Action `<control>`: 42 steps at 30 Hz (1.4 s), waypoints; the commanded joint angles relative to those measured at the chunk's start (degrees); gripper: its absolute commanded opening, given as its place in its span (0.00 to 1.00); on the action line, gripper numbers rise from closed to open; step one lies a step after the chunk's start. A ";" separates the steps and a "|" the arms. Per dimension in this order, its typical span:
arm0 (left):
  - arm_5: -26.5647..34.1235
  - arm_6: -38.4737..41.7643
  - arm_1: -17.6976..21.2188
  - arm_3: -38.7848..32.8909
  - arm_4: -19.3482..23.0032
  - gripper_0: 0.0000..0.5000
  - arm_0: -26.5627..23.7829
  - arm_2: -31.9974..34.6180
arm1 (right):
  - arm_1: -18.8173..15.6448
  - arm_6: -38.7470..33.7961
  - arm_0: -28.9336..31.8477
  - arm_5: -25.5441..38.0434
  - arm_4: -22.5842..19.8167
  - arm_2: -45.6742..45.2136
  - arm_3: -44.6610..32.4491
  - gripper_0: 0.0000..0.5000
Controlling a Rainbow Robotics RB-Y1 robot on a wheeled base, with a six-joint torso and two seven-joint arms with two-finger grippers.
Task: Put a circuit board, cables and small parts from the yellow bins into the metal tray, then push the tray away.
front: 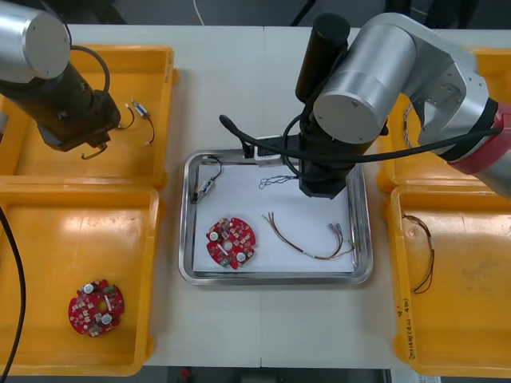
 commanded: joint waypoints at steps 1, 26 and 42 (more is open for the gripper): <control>0.75 0.72 1.70 -4.29 0.71 0.00 0.35 -0.14 | 0.38 1.33 -2.48 -3.04 -0.22 3.04 2.51 0.00; 5.76 -12.29 1.79 -17.74 8.62 0.00 0.44 -2.77 | -0.86 0.19 -2.04 -11.57 -0.22 10.08 7.43 1.00; 7.30 -14.40 1.79 -19.59 7.74 0.00 0.70 -2.86 | -1.65 -0.34 -2.12 -2.16 -2.95 0.85 3.04 1.00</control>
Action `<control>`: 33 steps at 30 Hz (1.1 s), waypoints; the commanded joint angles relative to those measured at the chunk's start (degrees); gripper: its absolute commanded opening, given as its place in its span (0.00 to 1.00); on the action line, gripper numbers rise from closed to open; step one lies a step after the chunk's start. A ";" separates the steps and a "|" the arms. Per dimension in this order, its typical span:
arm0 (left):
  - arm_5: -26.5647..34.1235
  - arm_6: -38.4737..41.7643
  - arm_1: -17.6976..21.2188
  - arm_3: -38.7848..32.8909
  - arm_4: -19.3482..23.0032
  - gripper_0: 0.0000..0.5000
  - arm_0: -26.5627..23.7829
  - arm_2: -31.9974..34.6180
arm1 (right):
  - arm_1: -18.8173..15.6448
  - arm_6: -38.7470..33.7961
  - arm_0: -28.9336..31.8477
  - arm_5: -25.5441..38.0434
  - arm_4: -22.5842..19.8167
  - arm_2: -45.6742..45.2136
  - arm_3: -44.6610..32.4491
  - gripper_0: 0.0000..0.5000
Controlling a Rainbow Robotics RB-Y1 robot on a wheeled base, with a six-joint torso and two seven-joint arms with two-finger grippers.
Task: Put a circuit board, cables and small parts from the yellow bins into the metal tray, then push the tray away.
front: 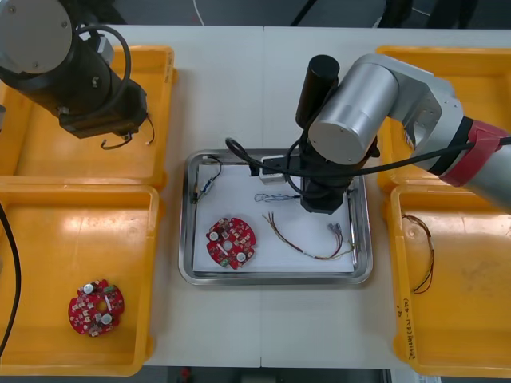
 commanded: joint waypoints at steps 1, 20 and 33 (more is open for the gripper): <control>0.92 -5.79 1.79 -2.60 -0.98 0.00 0.55 -0.68 | -1.73 -0.51 -2.12 6.00 -1.63 -7.11 -5.26 1.00; 0.92 -5.00 1.44 -4.18 0.34 0.00 0.55 -2.70 | -9.55 -4.20 8.43 22.92 -4.09 -36.03 -21.69 1.00; -4.05 1.33 -1.46 -4.44 -0.89 0.00 -0.59 -11.76 | -17.29 -13.87 27.41 22.92 -0.67 -58.61 -33.12 1.00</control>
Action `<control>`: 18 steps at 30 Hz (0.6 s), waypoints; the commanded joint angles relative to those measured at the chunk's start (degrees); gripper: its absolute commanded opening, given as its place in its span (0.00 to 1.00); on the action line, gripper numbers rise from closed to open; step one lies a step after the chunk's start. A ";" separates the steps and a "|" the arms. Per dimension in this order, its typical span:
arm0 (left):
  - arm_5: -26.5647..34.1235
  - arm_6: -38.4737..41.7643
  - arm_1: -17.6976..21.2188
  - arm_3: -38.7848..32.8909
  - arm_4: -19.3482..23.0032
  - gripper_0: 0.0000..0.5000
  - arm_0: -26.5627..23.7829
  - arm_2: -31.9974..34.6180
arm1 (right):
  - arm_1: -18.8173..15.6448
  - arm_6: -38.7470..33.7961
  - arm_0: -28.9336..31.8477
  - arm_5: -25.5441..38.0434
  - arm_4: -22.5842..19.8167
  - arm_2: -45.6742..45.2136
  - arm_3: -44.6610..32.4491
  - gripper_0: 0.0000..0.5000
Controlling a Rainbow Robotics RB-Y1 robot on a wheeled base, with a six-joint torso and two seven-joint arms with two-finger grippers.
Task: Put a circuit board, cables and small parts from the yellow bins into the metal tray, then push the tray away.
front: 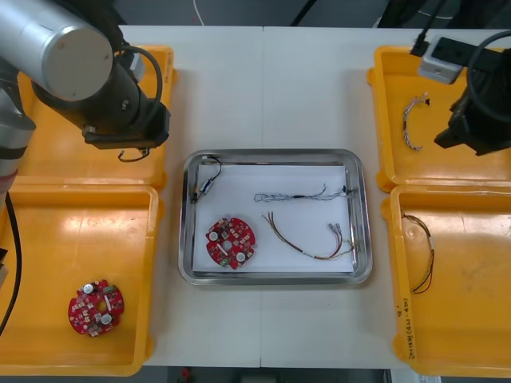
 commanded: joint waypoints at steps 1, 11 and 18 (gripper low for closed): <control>-4.08 2.88 -1.71 -1.87 -0.71 0.00 -0.62 -4.65 | -3.55 -7.29 7.82 0.21 1.70 -8.13 -4.05 1.00; -9.35 7.45 -5.49 -1.87 -2.56 0.00 -1.50 -11.76 | -3.55 -17.92 19.16 0.21 3.02 -19.55 -4.05 1.00; -13.30 10.18 -6.37 -1.34 -4.49 0.00 -1.50 -17.04 | -3.38 -23.64 24.17 0.21 2.93 -23.86 -4.22 1.00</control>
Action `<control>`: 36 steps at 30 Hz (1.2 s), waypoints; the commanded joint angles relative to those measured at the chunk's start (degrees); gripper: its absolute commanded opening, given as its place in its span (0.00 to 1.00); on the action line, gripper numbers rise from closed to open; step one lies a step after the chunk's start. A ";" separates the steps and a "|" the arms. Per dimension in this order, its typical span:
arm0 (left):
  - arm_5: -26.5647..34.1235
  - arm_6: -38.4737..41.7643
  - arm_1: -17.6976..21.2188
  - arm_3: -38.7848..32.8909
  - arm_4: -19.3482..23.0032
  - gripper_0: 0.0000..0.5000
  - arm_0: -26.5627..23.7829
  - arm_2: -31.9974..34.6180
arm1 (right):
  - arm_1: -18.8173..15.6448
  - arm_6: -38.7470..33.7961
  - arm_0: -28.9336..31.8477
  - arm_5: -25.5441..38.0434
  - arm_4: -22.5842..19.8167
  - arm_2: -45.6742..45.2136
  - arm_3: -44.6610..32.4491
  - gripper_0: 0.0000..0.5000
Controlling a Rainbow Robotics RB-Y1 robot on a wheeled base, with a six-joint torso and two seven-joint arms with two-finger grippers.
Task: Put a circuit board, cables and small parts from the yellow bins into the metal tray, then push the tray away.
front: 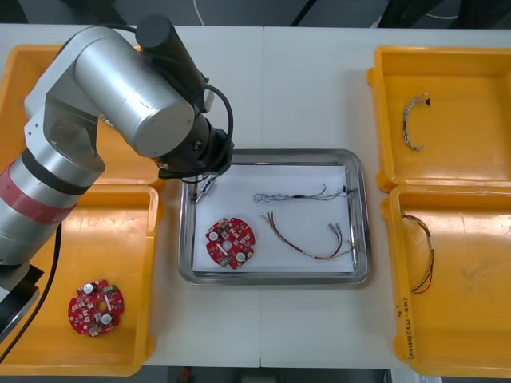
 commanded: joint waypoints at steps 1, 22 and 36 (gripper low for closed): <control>-2.81 6.37 -1.26 -1.14 -1.67 0.00 -1.49 -4.04 | -1.74 -4.04 3.34 0.19 0.23 -4.40 -1.52 1.00; -13.53 7.51 -4.86 10.64 -9.05 0.00 -1.40 -13.10 | 5.90 -6.59 8.44 0.19 3.66 -10.82 -1.61 1.00; -13.88 8.57 -4.86 10.99 -9.14 0.85 -1.40 -14.06 | 7.75 -8.52 10.55 0.19 4.19 -10.38 -3.72 1.00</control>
